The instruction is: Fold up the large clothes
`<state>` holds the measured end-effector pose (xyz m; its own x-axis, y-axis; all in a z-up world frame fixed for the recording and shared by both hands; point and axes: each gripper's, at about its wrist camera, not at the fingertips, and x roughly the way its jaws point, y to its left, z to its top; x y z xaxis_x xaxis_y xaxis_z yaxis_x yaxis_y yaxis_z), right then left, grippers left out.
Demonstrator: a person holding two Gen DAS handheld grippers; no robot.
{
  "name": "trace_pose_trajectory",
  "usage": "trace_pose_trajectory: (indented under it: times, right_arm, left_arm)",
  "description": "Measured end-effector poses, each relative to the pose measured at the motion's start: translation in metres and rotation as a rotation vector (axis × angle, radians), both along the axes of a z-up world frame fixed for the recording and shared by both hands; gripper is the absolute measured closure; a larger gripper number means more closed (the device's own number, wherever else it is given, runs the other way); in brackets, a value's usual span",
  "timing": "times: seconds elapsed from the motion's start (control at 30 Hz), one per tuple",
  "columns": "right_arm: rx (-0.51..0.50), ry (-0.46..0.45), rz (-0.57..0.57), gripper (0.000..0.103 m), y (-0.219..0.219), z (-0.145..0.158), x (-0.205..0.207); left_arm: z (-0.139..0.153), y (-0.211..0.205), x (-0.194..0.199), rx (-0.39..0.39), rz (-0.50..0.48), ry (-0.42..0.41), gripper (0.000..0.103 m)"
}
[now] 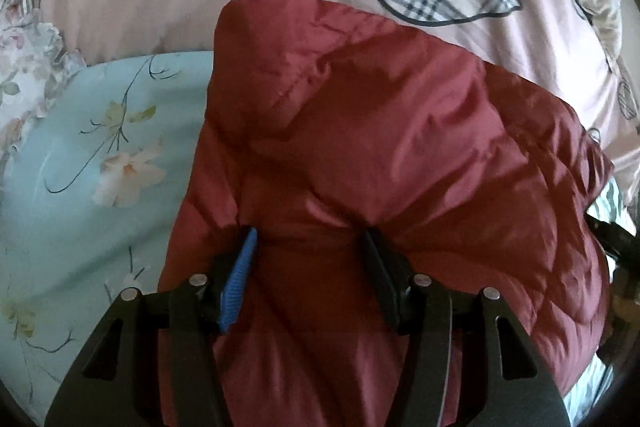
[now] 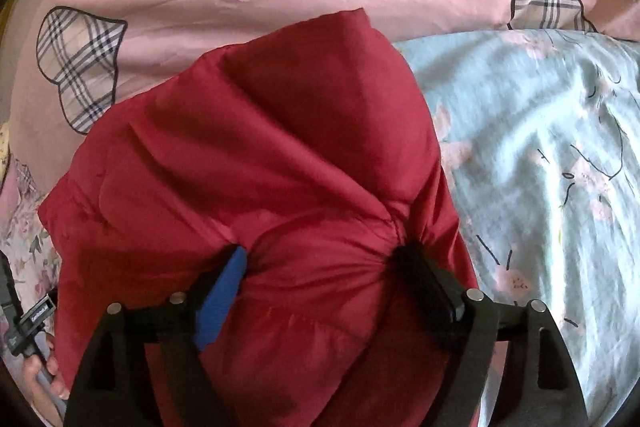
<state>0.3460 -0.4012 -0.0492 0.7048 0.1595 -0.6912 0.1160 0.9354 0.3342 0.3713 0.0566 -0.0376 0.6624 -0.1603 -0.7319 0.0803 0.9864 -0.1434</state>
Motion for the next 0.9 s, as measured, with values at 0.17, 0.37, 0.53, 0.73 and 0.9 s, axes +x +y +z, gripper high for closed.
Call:
trace_pose_trajectory:
  times: [0.17, 0.37, 0.53, 0.73, 0.9]
  right_arm:
    - [0.0, -0.004, -0.011, 0.018, -0.001, -0.004, 0.003]
    - [-0.002, -0.003, -0.01, 0.018, 0.005, -0.005, 0.014]
    - [-0.019, -0.015, -0.016, 0.018, 0.006, 0.003, 0.004]
    - [-0.034, -0.038, 0.003, 0.018, 0.003, 0.02, -0.026]
    - [-0.041, -0.043, 0.012, 0.017, -0.007, 0.023, -0.05]
  left_arm:
    - [-0.003, -0.003, 0.004, 0.018, 0.004, -0.001, 0.048]
    - [0.006, 0.005, -0.007, -0.017, -0.007, -0.008, 0.048]
    - [0.02, 0.015, -0.025, -0.051, -0.006, -0.017, 0.049]
    - [0.035, 0.035, -0.048, -0.112, -0.01, -0.041, 0.048]
    - [0.034, 0.06, -0.054, -0.179, 0.016, -0.029, 0.044]
